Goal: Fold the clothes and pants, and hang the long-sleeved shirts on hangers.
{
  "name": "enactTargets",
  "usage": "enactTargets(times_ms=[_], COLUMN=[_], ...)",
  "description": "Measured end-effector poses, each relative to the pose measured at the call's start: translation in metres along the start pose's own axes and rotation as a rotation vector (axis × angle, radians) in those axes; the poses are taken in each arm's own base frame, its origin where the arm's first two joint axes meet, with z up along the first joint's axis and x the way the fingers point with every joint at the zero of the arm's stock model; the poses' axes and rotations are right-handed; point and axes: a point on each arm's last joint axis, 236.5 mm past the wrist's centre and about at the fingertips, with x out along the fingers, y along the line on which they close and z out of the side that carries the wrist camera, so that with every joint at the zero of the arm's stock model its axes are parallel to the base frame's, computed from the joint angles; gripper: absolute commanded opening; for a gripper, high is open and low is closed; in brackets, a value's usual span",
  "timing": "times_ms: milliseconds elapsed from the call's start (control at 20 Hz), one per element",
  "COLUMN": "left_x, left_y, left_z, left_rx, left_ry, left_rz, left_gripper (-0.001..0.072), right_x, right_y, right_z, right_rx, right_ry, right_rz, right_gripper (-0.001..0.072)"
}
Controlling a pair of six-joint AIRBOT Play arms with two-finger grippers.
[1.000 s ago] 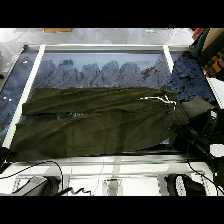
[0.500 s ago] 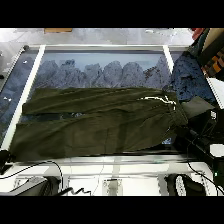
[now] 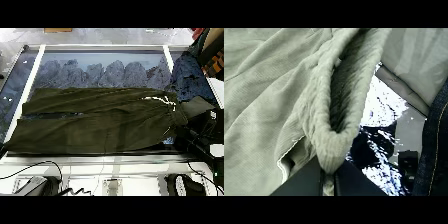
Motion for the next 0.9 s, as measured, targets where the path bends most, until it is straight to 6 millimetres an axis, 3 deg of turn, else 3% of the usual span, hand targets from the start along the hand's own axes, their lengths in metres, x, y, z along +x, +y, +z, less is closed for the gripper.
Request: enactTargets(times_ms=[300, 550, 750, 900], left_x=[-0.020, -0.047, -0.059, -0.059], left_y=[-0.027, -0.085, -0.124, -0.150], left_z=[0.025, 0.073, 0.090, 0.102], left_rx=[0.023, 0.053, 0.139, 0.170], left_ry=[-0.105, -0.291, -0.340, -0.383], left_rz=[-0.075, -0.271, -0.337, -0.347], left_gripper=[0.0016, 0.0016, 0.0014, 0.0012], right_x=[-0.015, -0.062, -0.101, -0.112], right_y=[0.007, 0.006, -0.004, -0.009], right_z=[0.004, 0.026, 0.019, 0.030], right_rx=[-0.052, -0.086, -0.100, -0.052], right_ry=[0.052, 0.121, 0.214, 0.172], right_rz=[0.007, -0.074, -0.166, -0.211], right_gripper=[0.0034, 0.0034, 0.0034, 0.0033])
